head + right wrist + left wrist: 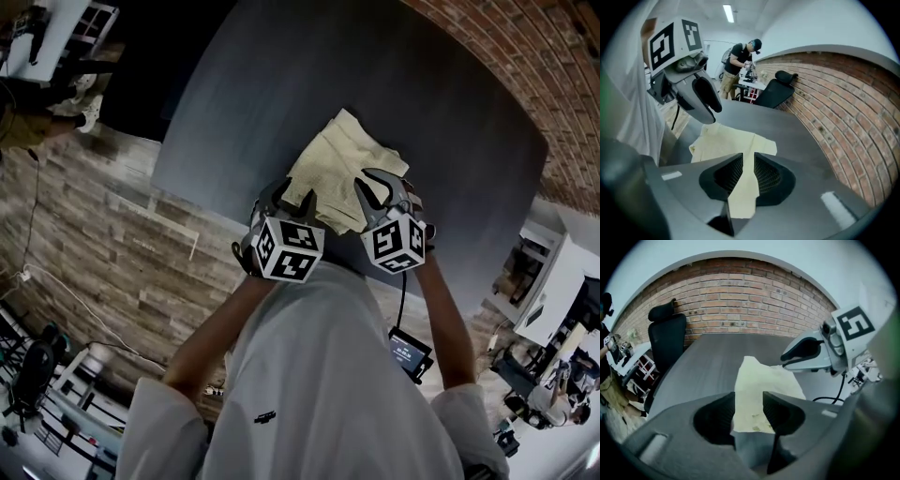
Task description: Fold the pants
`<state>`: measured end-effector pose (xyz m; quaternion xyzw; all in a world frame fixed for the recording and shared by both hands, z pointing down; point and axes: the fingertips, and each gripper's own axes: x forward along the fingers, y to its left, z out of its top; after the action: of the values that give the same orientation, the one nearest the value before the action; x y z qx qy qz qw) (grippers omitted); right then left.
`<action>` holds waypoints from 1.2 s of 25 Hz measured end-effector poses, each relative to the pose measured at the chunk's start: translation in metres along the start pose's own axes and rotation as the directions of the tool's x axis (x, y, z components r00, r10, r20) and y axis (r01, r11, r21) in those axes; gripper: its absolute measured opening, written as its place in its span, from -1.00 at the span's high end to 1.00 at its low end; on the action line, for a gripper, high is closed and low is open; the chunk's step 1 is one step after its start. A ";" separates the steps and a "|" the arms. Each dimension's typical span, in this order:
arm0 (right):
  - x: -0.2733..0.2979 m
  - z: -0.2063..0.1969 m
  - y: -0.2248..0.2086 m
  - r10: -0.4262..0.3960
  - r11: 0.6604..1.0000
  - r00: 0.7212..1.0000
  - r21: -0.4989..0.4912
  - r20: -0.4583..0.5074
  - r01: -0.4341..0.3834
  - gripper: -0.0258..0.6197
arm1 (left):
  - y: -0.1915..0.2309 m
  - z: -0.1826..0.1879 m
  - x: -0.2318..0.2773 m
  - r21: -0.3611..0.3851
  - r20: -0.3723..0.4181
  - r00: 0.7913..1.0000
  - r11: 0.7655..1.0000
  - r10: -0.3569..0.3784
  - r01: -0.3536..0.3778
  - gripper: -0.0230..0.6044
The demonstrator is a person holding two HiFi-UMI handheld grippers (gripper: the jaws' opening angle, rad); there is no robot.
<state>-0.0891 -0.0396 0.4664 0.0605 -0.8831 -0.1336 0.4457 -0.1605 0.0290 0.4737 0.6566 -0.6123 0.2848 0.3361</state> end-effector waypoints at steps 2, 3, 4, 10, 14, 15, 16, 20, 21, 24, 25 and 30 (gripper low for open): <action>-0.001 -0.009 0.005 -0.013 0.994 0.999 0.104 -0.033 0.016 0.71 | -0.015 -0.001 0.007 0.026 -0.019 0.997 0.997 -0.069 0.069 0.33; 0.000 -0.014 0.007 -0.018 0.989 0.999 0.144 -0.051 0.025 0.80 | -0.021 -0.005 0.013 0.037 -0.040 0.994 0.994 -0.098 0.099 0.33; 0.000 -0.019 0.010 -0.022 0.984 0.997 0.173 -0.069 0.034 0.82 | -0.027 -0.010 0.020 0.039 -0.064 0.990 0.991 -0.123 0.126 0.33; 0.015 -0.060 0.012 -0.025 0.947 0.988 0.314 -0.155 0.073 0.90 | -0.037 -0.026 0.047 0.081 -0.112 0.983 0.984 -0.147 0.156 0.33; 0.026 -0.074 0.026 0.042 0.892 0.983 0.450 -0.179 0.044 0.90 | -0.029 -0.043 0.061 0.093 -0.164 0.979 0.986 -0.124 0.140 0.34; 0.030 -0.078 0.030 0.054 0.885 0.980 0.463 -0.192 0.042 0.90 | -0.026 -0.047 0.064 0.090 -0.174 0.977 0.986 -0.121 0.138 0.35; 0.035 -0.083 0.032 0.068 0.878 0.977 0.477 -0.203 0.038 0.90 | -0.024 -0.051 0.067 0.082 -0.180 0.976 0.987 -0.122 0.138 0.35; 0.061 -0.101 0.043 0.134 0.822 0.968 0.570 -0.212 0.011 0.90 | -0.016 -0.062 0.081 0.061 -0.143 0.982 0.989 -0.122 0.132 0.39; 0.066 -0.104 0.045 0.144 0.807 0.968 0.590 -0.204 0.004 0.90 | -0.016 -0.063 0.082 0.070 -0.129 0.985 0.990 -0.115 0.125 0.39; 0.070 -0.105 0.045 0.175 0.769 0.971 0.639 -0.161 -0.033 0.90 | -0.016 -0.063 0.081 0.068 -0.102 0.990 0.992 -0.100 0.107 0.39; 0.070 -0.104 0.044 0.183 0.756 0.973 0.653 -0.143 -0.046 0.90 | -0.015 -0.062 0.081 0.063 -0.099 0.990 0.992 -0.100 0.106 0.39; 0.070 -0.106 0.040 0.207 0.728 0.971 0.682 -0.120 -0.071 0.90 | -0.016 -0.060 0.085 0.031 -0.135 0.984 0.992 -0.117 0.123 0.39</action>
<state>-0.0455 -0.0360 0.5923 0.1632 -0.8274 0.2347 0.4834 -0.1349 0.0250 0.5757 0.6784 -0.5421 0.3190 0.3796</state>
